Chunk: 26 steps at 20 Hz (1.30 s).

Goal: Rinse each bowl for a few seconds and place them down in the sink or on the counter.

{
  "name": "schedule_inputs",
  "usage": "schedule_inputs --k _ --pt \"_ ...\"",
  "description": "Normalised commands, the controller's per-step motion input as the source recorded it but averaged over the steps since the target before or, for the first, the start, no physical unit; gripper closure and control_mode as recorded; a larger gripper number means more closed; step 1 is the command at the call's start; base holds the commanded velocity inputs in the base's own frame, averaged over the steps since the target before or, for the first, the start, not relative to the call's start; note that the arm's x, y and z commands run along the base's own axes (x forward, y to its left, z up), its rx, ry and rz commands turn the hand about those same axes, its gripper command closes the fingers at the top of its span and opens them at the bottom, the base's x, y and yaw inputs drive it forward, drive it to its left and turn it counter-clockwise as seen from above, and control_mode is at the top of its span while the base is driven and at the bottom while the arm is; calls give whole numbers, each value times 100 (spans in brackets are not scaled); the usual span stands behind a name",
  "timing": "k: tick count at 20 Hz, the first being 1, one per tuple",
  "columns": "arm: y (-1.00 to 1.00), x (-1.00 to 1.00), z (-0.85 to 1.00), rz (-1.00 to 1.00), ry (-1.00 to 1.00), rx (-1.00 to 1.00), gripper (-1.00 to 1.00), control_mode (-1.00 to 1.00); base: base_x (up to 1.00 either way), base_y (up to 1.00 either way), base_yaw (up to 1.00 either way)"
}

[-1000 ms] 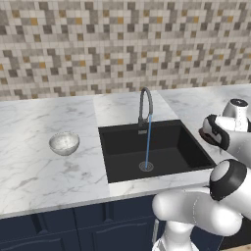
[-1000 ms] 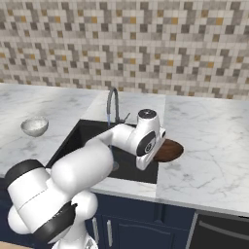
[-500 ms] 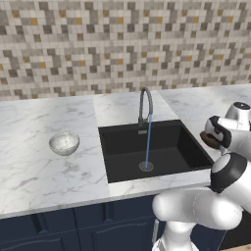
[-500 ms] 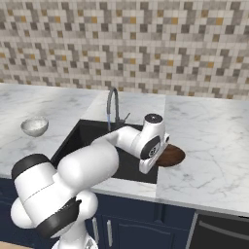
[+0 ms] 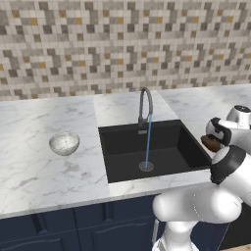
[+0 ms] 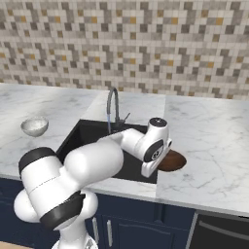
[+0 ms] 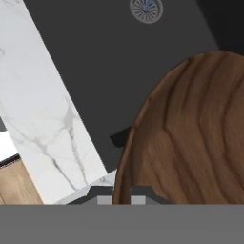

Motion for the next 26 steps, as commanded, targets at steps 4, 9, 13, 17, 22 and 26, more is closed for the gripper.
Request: schedule_inputs --k 4,9,13,17,22,26 --pt "-11 0 -21 -1 4 1 100 -100 0 0 0" --pt "-15 0 -20 0 4 1 100 -100 0 0 0" --pt "-16 0 -19 0 2 0 100 -100 0 0 0" --pt "-9 2 -21 0 1 0 100 -100 0 0 0" --pt "-10 5 -20 0 2 0 100 -100 0 0 0" --pt "-9 4 -23 0 3 0 100 -100 0 0 0"
